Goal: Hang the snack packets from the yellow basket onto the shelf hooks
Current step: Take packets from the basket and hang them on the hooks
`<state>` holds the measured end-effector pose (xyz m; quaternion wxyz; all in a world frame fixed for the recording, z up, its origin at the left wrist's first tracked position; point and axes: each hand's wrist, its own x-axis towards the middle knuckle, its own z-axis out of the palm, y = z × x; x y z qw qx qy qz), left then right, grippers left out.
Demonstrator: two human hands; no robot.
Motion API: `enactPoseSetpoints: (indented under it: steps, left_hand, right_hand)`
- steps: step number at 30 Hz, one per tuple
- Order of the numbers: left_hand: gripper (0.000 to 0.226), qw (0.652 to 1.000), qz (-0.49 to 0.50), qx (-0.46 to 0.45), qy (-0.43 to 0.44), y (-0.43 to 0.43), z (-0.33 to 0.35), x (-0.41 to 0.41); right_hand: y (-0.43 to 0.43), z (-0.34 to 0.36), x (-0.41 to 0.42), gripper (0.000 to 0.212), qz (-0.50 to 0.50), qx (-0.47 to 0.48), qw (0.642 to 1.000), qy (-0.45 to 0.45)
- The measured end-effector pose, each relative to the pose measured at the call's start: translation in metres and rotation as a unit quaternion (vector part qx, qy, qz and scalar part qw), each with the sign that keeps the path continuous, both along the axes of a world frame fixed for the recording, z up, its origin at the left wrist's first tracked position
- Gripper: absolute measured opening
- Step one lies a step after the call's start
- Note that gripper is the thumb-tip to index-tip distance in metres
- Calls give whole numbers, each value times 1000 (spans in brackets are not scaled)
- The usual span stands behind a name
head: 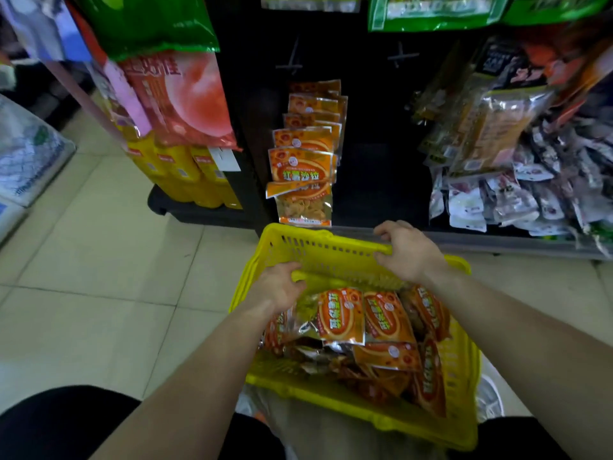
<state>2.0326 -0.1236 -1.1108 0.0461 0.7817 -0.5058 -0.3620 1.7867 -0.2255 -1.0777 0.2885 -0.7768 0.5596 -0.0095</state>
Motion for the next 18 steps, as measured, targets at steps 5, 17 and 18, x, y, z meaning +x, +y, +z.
enactPoseSetpoints:
  steps: [5, 17, 18]
  left_hand:
    - [63, 998, -18, 54, 3, 17, -32, -18]
    - [77, 988, -78, 125, 52, 13, -100, -45]
    - [78, 986, -88, 130, 51, 12, -103, -46]
  right_hand:
    - [36, -49, -14, 41, 21, 96, 995, 27]
    - [64, -136, 4, 49, 2, 236, 972, 3]
    - [63, -137, 7, 50, -1, 238, 971, -2]
